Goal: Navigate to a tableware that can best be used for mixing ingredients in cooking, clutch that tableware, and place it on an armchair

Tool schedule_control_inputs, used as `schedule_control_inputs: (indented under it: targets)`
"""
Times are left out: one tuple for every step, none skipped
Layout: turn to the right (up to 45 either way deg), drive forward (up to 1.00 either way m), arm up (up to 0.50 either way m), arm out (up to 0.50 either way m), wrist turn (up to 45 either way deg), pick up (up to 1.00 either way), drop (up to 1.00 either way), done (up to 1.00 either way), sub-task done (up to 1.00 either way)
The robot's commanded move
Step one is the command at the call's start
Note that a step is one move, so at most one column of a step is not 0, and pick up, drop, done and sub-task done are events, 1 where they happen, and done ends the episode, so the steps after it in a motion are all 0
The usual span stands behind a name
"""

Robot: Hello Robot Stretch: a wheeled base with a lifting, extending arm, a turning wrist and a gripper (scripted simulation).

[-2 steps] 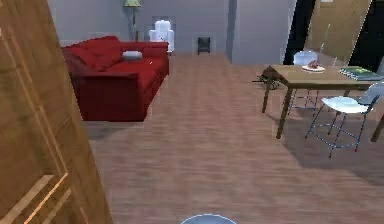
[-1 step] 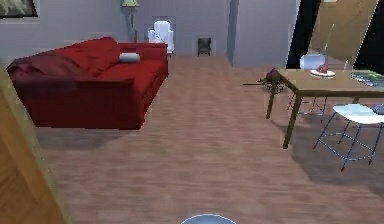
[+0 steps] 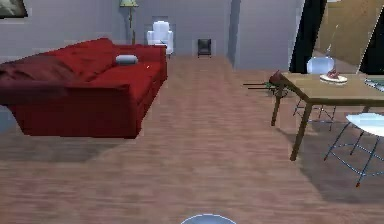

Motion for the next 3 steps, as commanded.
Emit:
schedule_control_inputs:
  targets:
    - [45.0, 0.00, 0.00, 0.00, 0.0, 0.00, 0.00, 0.00, 0.00]
    - [45.0, 0.00, 0.00, 0.00, 0.0, 0.00, 0.00, 0.00, 0.00]
    - [3.0, 0.00, 0.00, 0.00, 0.0, 0.00, 0.00, 0.00, 0.00]
